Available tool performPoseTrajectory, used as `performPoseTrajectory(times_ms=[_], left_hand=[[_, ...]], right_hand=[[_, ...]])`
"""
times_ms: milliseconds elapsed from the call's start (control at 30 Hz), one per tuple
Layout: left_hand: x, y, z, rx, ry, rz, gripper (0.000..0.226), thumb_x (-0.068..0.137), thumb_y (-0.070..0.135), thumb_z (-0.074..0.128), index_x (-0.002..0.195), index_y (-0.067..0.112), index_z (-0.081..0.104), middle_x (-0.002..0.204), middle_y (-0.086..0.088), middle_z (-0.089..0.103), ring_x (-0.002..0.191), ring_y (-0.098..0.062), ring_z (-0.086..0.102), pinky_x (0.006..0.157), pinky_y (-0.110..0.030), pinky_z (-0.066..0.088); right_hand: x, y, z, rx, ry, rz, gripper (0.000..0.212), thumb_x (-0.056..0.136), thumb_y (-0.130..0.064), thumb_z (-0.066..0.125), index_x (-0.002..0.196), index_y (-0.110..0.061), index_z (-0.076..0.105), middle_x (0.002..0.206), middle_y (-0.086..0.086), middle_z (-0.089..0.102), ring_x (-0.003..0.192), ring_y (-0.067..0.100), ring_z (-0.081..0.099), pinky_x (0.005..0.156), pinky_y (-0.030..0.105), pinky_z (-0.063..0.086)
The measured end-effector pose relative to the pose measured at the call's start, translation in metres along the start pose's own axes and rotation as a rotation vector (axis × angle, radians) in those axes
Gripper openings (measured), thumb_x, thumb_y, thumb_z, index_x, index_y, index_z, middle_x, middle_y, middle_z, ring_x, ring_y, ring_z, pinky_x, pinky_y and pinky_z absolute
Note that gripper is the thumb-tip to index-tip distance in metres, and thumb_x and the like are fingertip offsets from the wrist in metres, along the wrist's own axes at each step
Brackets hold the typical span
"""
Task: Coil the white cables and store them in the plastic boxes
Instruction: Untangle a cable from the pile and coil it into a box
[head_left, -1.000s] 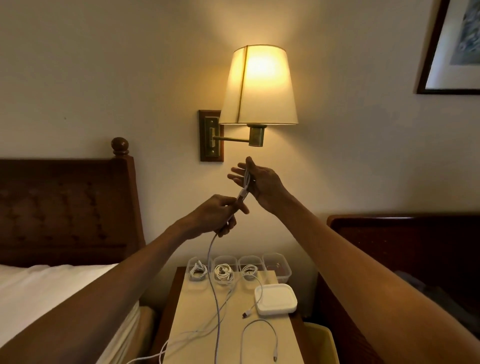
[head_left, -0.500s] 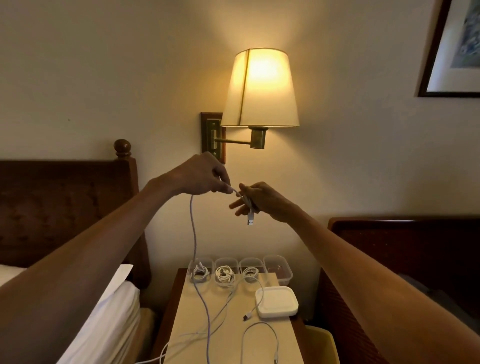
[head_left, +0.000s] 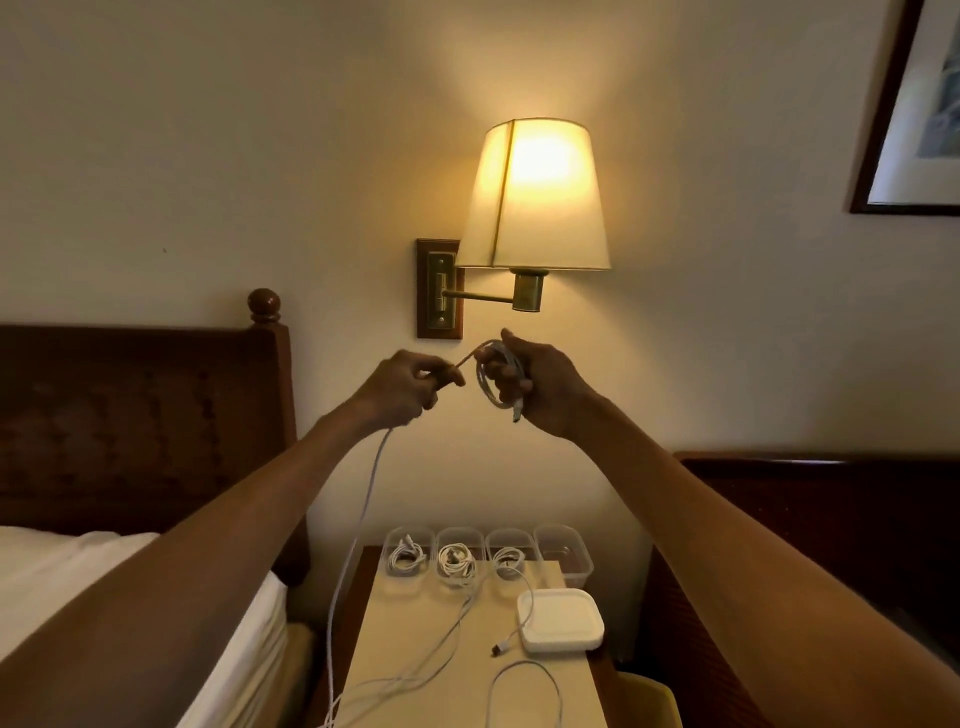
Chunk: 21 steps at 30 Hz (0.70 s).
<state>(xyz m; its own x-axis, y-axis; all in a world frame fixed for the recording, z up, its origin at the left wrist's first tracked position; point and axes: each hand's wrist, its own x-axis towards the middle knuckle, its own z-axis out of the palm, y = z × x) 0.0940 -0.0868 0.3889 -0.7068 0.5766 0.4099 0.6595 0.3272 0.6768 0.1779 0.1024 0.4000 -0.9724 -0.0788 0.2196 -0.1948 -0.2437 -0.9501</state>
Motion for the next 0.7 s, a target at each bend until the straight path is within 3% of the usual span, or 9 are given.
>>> performPoseTrajectory(times_ms=[100, 167, 233, 300, 433, 533, 700], left_hand=[[-0.01, 0.002, 0.023, -0.059, -0.111, -0.117, 0.025, 0.105, 0.016, 0.042, 0.115, 0.02, 0.065, 0.075, -0.01, 0.06, 0.054, -0.016, 0.05, 0.045, -0.025, 0.042], [-0.015, 0.01, 0.036, -0.083, -0.192, -0.144, 0.025, 0.107, 0.021, 0.039, 0.116, 0.021, 0.062, 0.072, -0.009, 0.06, 0.052, -0.015, 0.052, 0.047, -0.026, 0.045], [-0.017, 0.02, 0.044, -0.094, -0.287, -0.162, 0.027, 0.108, 0.026, 0.036, 0.12, 0.021, 0.059, 0.07, -0.007, 0.06, 0.052, -0.014, 0.054, 0.05, -0.025, 0.048], [-0.018, 0.029, 0.046, -0.094, -0.356, -0.188, 0.028, 0.108, 0.025, 0.035, 0.124, 0.017, 0.056, 0.071, -0.006, 0.06, 0.054, -0.013, 0.056, 0.052, -0.024, 0.051], [-0.023, 0.044, 0.032, -0.036, -0.481, -0.201, 0.027, 0.106, 0.019, 0.042, 0.124, 0.01, 0.059, 0.078, -0.008, 0.061, 0.062, -0.016, 0.06, 0.06, -0.026, 0.054], [-0.024, 0.052, 0.017, 0.007, -0.49, -0.156, 0.026, 0.105, 0.018, 0.045, 0.119, 0.008, 0.064, 0.075, -0.006, 0.059, 0.063, -0.017, 0.06, 0.062, -0.028, 0.054], [-0.015, 0.062, -0.014, 0.195, -0.348, 0.013, 0.02, 0.099, 0.025, 0.057, 0.104, 0.014, 0.073, 0.077, -0.001, 0.059, 0.065, -0.013, 0.053, 0.058, -0.025, 0.045]], right_hand=[[0.004, -0.006, 0.001, 0.011, 0.046, -0.081, 0.044, 0.105, -0.034, 0.033, 0.101, -0.002, 0.063, 0.088, 0.009, 0.069, 0.063, 0.011, 0.06, 0.06, 0.016, 0.049], [0.007, -0.003, 0.002, -0.058, 0.055, -0.1, 0.046, 0.105, -0.035, 0.033, 0.113, 0.001, 0.059, 0.112, 0.015, 0.069, 0.087, 0.019, 0.07, 0.076, 0.021, 0.056], [0.013, 0.002, 0.002, -0.084, 0.09, -0.13, 0.051, 0.104, -0.037, 0.035, 0.129, 0.004, 0.05, 0.127, 0.018, 0.062, 0.103, 0.024, 0.068, 0.082, 0.024, 0.056], [0.017, 0.005, -0.001, -0.098, 0.182, -0.166, 0.052, 0.103, -0.037, 0.039, 0.134, 0.004, 0.045, 0.134, 0.019, 0.057, 0.105, 0.025, 0.067, 0.081, 0.024, 0.056], [0.02, 0.005, -0.007, -0.207, 0.357, -0.241, 0.042, 0.101, -0.031, 0.047, 0.124, 0.003, 0.052, 0.132, 0.02, 0.057, 0.107, 0.028, 0.064, 0.086, 0.032, 0.054], [0.013, 0.005, -0.009, -0.411, 0.419, -0.229, 0.036, 0.102, -0.031, 0.046, 0.107, 0.003, 0.058, 0.115, 0.022, 0.063, 0.106, 0.028, 0.064, 0.089, 0.038, 0.051], [0.001, 0.011, -0.01, -0.713, 0.274, -0.088, 0.044, 0.104, -0.027, 0.041, 0.106, 0.013, 0.059, 0.106, 0.032, 0.065, 0.078, 0.018, 0.067, 0.069, 0.023, 0.051]])
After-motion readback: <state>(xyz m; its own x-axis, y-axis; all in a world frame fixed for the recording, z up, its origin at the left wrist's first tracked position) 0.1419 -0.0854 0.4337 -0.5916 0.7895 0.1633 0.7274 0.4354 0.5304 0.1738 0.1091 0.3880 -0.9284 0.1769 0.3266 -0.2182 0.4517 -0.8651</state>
